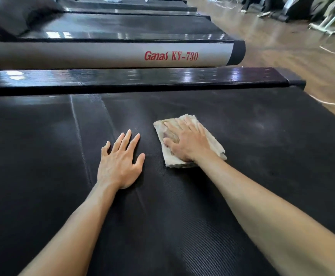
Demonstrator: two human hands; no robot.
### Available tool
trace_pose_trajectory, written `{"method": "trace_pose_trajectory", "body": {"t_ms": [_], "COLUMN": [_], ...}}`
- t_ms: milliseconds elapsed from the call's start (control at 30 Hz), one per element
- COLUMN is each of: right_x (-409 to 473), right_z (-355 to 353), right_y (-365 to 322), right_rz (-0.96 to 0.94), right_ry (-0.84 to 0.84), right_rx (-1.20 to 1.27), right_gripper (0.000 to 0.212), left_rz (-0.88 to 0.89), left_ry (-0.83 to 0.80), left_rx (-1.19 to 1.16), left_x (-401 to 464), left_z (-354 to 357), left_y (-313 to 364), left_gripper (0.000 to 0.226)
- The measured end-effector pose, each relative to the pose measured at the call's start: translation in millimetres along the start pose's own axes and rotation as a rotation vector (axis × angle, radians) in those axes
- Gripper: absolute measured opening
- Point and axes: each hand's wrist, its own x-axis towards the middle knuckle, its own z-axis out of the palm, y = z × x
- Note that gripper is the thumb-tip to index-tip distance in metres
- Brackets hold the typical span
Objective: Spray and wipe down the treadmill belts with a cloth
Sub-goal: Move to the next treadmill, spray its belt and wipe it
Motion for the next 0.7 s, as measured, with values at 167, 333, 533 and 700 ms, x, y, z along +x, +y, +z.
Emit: {"method": "trace_pose_trajectory", "body": {"t_ms": [167, 333, 533, 700], "right_x": [-60.7, -31.3, 19.6, -45.1], "right_z": [3.1, -4.1, 4.5, 8.3], "right_y": [23.7, 48.6, 3.6, 16.4], "right_rz": [-0.197, 0.063, 0.04, -0.202], "right_ry": [-0.019, 0.031, 0.032, 0.024], "right_rx": [0.043, 0.008, -0.05, 0.054], "right_gripper": [0.065, 0.061, 0.065, 0.074], "left_rz": [-0.007, -0.005, 0.0, 0.006], "left_ry": [-0.004, 0.004, 0.013, 0.009], "left_rx": [-0.018, -0.011, -0.025, -0.023], "left_x": [0.0, -0.2, 0.5, 0.4], "left_z": [-1.4, -1.1, -2.1, -2.1], "left_y": [0.9, 0.8, 1.6, 1.2], "left_gripper": [0.075, 0.076, 0.082, 0.081]}}
